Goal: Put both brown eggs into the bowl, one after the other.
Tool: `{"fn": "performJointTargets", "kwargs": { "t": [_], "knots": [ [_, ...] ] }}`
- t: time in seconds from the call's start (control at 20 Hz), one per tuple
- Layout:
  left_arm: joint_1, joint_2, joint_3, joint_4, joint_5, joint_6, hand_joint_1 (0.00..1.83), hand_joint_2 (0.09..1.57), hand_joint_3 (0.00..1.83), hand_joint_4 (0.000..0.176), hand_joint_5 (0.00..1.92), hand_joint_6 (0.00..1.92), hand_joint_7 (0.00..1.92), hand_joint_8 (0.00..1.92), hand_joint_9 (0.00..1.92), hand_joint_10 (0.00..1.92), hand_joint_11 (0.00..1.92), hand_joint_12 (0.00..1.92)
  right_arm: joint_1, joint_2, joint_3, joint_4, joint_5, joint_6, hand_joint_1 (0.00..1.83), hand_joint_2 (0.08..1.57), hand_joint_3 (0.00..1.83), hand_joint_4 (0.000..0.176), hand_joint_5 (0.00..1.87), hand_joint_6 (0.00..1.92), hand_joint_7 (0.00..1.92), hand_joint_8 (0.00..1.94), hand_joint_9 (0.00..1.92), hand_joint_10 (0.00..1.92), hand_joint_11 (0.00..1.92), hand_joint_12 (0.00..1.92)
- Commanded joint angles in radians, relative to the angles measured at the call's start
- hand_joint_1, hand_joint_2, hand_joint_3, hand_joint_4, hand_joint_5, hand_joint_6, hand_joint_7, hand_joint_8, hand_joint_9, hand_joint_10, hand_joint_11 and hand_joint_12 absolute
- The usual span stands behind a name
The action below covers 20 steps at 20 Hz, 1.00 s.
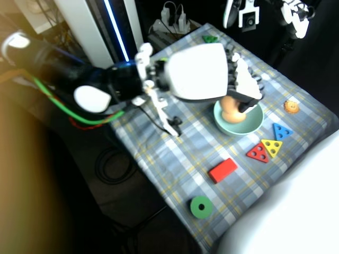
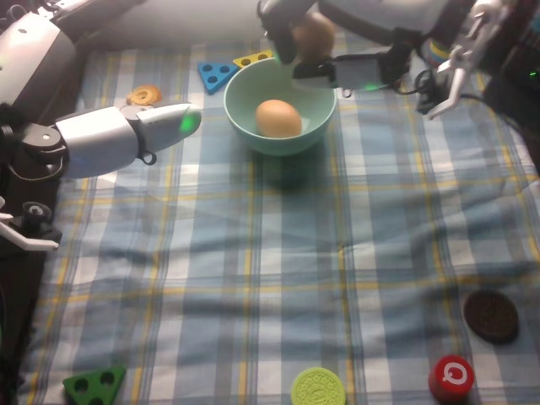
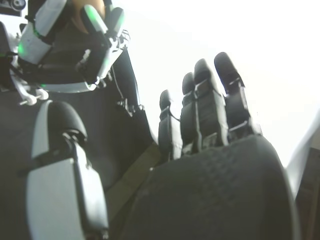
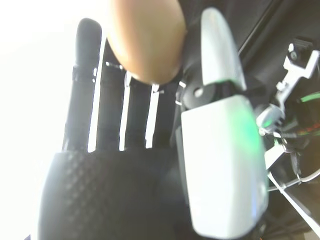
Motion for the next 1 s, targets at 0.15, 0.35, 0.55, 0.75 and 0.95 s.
{"fn": "performJointTargets", "kwargs": {
  "t": [0.15,0.35,0.55,0.75,0.95],
  "knots": [
    [-0.01,-0.002,0.008,0.031,-0.119,-0.015,0.74,0.99,0.0,0.008,0.44,0.0,0.39,0.01,0.38,0.02,0.0,0.99,0.015,-0.025,0.015,0.031,0.079,-0.002,1.23,1.12,0.0,0.0,1.04,0.95,0.93,1.01,0.91,0.26,0.32,1.23],
    [-0.007,-0.003,0.013,0.027,-0.118,-0.042,0.76,0.98,0.0,0.043,0.44,0.01,0.33,0.0,0.33,0.0,0.0,0.93,0.002,-0.027,0.01,0.031,0.074,-0.002,1.26,1.09,0.0,0.001,1.03,0.97,1.08,0.8,0.81,0.65,0.11,1.08],
    [-0.006,-0.002,0.013,0.027,-0.121,-0.049,0.73,0.99,0.0,0.04,0.43,0.0,0.31,0.0,0.32,0.0,0.0,0.92,-0.001,-0.026,0.007,0.031,0.072,-0.001,1.24,1.11,0.0,0.0,1.07,0.92,0.91,1.0,0.83,0.3,0.18,1.25],
    [-0.004,-0.001,0.013,0.034,-0.121,-0.074,0.73,1.0,0.0,0.051,0.39,0.0,0.28,0.0,0.33,0.0,0.0,0.95,-0.018,0.013,-0.022,0.052,0.109,-0.001,0.95,1.12,0.0,0.033,0.72,0.47,0.72,0.18,0.75,0.12,0.36,1.15],
    [0.012,0.014,0.009,0.046,-0.148,-0.13,0.74,1.0,0.0,0.098,0.38,0.0,0.28,0.0,0.3,0.0,0.0,0.84,-0.098,0.11,-0.075,0.153,0.238,-0.001,0.82,1.13,0.0,0.0,0.66,0.0,0.69,0.0,0.74,0.02,0.34,1.08]
  ]
}}
